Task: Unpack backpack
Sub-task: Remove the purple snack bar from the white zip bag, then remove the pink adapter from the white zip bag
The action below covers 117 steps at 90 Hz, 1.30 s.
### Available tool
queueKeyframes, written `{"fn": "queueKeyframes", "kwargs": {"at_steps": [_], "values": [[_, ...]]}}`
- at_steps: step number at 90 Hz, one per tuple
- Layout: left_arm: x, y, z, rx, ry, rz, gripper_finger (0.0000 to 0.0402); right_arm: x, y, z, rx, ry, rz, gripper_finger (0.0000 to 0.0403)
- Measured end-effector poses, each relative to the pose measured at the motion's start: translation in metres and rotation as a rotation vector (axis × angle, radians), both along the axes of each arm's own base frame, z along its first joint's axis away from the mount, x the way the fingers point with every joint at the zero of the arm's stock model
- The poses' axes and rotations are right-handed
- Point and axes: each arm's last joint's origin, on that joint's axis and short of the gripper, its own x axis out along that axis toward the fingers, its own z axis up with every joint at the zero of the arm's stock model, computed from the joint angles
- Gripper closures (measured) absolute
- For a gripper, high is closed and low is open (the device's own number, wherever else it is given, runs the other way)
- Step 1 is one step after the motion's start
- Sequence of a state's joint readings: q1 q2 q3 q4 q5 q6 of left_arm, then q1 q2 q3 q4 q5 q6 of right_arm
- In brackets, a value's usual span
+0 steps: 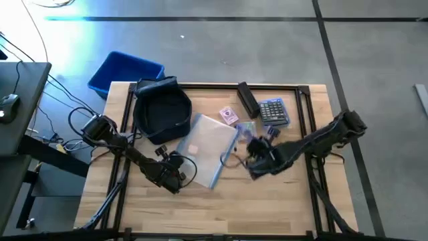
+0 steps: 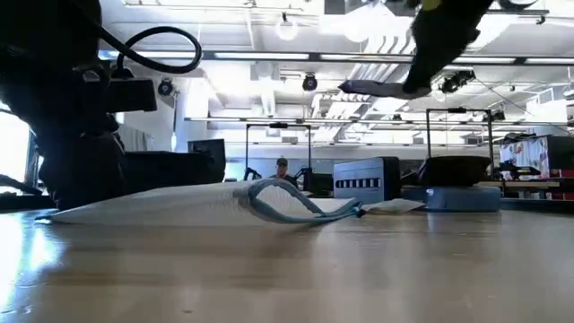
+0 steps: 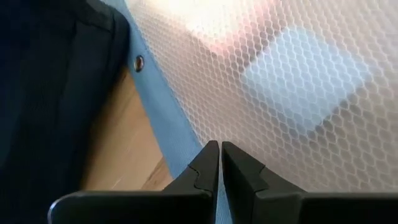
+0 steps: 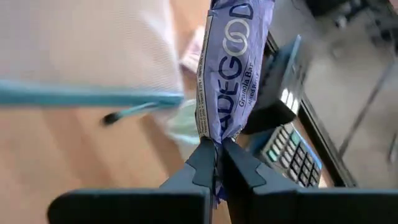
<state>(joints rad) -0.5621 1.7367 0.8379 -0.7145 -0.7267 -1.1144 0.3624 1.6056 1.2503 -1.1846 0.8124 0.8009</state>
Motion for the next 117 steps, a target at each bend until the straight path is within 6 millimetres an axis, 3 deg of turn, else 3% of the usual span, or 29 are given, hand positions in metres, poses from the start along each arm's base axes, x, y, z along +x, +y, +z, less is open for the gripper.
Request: {"fn": "queueKeyframes", "kwargs": {"at_steps": [20,33,44,61,80,97,117], "values": [[0.005,-0.002,0.001,0.019,-0.071,-0.012,0.0401,0.012,-0.067,-0.046,0.043,0.007,-0.152,0.0403],[0.008,-0.003,0.001,0.030,-0.084,-0.037,0.0401,0.017,-0.106,-0.067,0.099,-0.083,-0.203,0.0393],[0.008,-0.003,0.002,0.040,-0.090,-0.037,0.0401,0.017,-0.122,-0.080,0.134,-0.127,-0.179,0.0367],[0.009,-0.002,-0.001,0.100,-0.116,-0.032,0.0401,0.005,-0.131,-0.096,0.166,-0.106,-0.217,0.0292],[0.011,-0.001,-0.016,0.207,-0.122,-0.024,0.0401,0.006,-0.113,-0.095,0.135,-0.065,-0.115,0.0225],[0.011,0.000,-0.014,0.207,-0.127,-0.023,0.0401,0.019,-0.070,-0.082,0.146,-0.153,0.011,0.0213],[0.011,0.000,-0.013,0.224,-0.134,-0.025,0.0401,0.019,-0.010,-0.084,0.338,-0.139,0.295,0.0213]]}}
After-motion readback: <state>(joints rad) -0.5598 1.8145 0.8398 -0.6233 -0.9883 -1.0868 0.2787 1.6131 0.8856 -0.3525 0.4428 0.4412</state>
